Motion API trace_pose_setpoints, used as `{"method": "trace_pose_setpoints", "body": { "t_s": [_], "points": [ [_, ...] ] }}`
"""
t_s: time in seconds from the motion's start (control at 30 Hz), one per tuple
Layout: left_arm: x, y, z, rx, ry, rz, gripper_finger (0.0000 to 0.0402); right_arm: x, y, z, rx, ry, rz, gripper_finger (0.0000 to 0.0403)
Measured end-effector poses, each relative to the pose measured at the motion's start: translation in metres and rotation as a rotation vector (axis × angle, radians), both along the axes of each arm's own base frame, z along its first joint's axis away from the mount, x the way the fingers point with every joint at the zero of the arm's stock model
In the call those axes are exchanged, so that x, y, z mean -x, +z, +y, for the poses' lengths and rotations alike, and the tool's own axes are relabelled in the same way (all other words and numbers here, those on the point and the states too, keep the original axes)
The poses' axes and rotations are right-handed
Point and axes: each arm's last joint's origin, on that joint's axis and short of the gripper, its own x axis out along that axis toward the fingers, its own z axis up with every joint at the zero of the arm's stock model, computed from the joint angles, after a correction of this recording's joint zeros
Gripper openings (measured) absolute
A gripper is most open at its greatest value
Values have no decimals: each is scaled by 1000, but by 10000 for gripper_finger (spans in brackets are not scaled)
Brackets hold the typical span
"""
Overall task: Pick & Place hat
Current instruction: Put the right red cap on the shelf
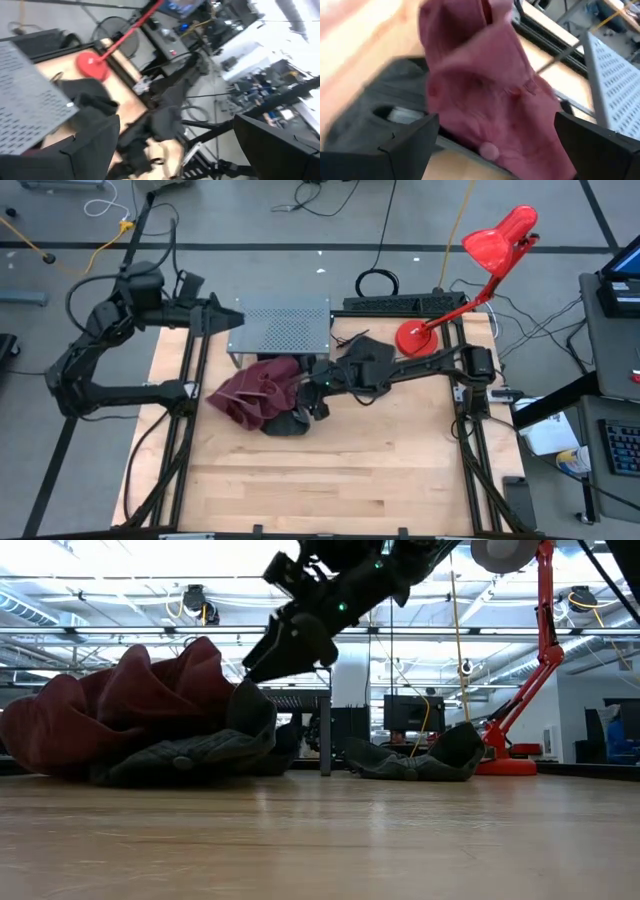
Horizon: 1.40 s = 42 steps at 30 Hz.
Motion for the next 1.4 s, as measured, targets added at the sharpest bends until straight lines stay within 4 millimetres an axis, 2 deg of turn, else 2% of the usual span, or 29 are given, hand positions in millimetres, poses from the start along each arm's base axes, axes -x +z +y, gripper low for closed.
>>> {"method": "trace_pose_setpoints", "body": {
  "t_s": [0.1,0.3,0.53,0.63,0.9,1.17,1.27,1.4],
  "points": [
    [-4,4,-4,-13,-6,-32,394,-1,2,-4,56,14,-20,391],
    [-7,7,-9,-21,0,-60,394,-5,-19,-16,84,13,47,391],
    [-13,6,-11,-9,-10,-50,394,-9,-29,-20,133,32,50,378],
    [-14,5,-11,-8,-9,-47,394,-10,-29,-20,134,36,43,341],
    [-14,6,-11,17,15,-55,394,-8,-35,-16,69,131,91,191],
    [-15,11,-11,32,16,-102,394,-8,-36,-15,35,164,89,59],
    [-15,15,-11,26,-11,-144,394,-9,-38,-15,48,170,77,26],
    [-15,19,-12,17,-38,-189,394,-13,-43,-15,50,171,58,13]
  ]
}}
